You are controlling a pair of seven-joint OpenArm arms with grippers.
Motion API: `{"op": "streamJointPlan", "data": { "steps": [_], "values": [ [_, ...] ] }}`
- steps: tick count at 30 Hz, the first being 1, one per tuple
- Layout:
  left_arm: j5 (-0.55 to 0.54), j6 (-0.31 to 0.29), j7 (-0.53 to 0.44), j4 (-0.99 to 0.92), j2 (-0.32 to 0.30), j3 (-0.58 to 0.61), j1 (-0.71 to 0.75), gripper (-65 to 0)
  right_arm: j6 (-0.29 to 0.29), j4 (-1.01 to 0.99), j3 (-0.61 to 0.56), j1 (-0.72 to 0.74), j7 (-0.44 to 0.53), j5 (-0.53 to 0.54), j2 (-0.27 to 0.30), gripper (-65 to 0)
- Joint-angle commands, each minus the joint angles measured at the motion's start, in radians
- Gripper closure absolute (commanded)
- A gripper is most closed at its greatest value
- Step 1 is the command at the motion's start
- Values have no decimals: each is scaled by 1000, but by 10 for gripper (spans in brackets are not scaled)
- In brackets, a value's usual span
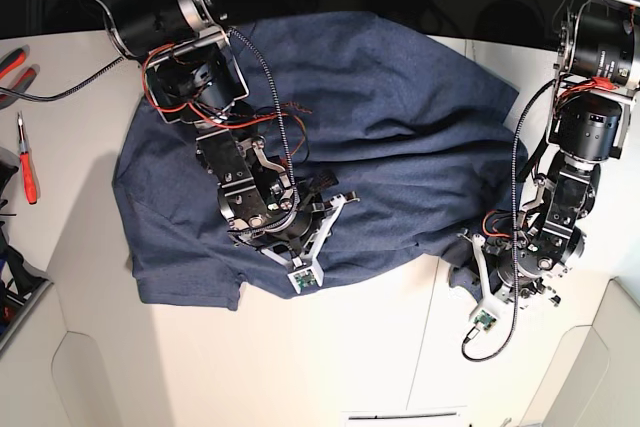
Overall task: Layout the t-shirt on the table in an organized manner, then fold the t-shirt properly
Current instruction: 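Pull the held shirt edge with the left gripper away from the right gripper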
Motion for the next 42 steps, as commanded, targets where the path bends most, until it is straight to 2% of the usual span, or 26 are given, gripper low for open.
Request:
{"op": "streamJointPlan", "data": {
  "steps": [1,6,10,14,18,22,27,31,33,36,38,42],
  "values": [
    [-16,10,-16,11,-11,-4,-30,-261,0,6,0,25,17,0,-6,-70],
    [-78,10,19,34,-11,-4,-33,-261,0,3,0,25,17,-31,-5,-70],
    [-131,-48,44,44,-11,-4,-32,-261,0,3,0,25,17,-31,-6,-70],
    [-109,-95,58,44,-11,-4,-32,-343,0,3,0,24,17,-30,-6,-70],
    [-74,-92,57,42,-11,-4,-29,-347,0,3,0,24,17,-30,-6,-70],
    [-41,-29,56,34,-11,-4,-29,-346,0,3,0,25,17,-30,-6,-70],
    [-43,4,57,23,-11,-4,-29,-339,0,3,0,25,18,-30,-6,-70],
    [-43,3,57,2,-11,-4,-29,-255,0,3,0,25,18,-30,-6,-70],
    [-43,3,56,-10,-11,-4,-29,-167,0,3,0,25,20,-30,-6,-70],
    [-43,4,55,-11,-11,-4,-30,0,0,3,0,24,29,-30,-6,-70],
    [-43,39,49,-11,-11,-4,-33,0,0,3,0,24,32,-30,-6,-70],
    [-42,194,50,4,-41,-5,-39,0,-1,3,0,24,31,-31,-5,-70]
  ]
}}
